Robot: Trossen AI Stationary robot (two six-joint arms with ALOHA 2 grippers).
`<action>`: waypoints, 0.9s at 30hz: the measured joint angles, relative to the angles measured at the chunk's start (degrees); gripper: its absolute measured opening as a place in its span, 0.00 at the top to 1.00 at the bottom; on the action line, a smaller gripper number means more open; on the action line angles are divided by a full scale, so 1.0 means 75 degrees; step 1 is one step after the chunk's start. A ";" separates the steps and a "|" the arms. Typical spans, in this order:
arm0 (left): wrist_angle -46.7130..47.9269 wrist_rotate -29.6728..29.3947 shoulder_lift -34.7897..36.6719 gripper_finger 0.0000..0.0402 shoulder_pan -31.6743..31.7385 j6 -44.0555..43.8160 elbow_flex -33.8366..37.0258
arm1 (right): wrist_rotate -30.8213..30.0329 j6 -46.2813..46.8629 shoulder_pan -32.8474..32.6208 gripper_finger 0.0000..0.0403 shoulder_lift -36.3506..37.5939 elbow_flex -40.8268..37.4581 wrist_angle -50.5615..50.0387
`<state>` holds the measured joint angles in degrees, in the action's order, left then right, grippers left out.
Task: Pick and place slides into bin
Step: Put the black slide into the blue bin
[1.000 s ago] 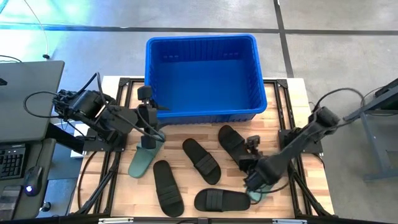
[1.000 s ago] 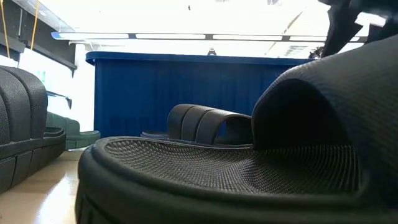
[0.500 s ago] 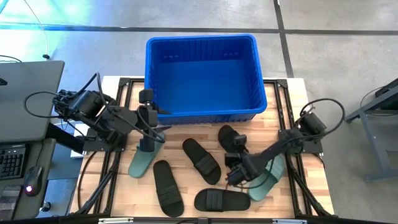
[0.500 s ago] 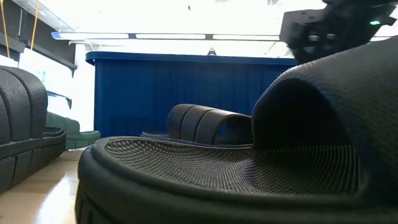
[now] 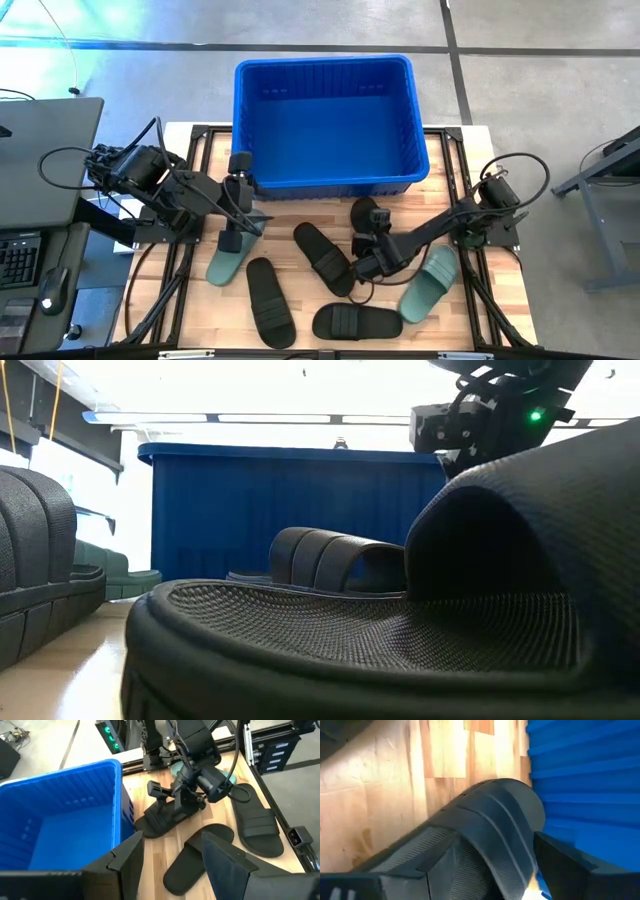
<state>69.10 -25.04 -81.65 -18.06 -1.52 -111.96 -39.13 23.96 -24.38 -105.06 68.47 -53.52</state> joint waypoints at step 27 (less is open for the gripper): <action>-0.0067 0.0068 0.0000 0.54 0.0006 0.0220 0.0003 | 0.1711 0.0855 0.0135 0.95 -0.0675 0.0013 0.0517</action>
<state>68.60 -24.53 -81.65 -18.02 0.13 -111.94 -26.30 30.38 -23.36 -110.12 68.57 -49.64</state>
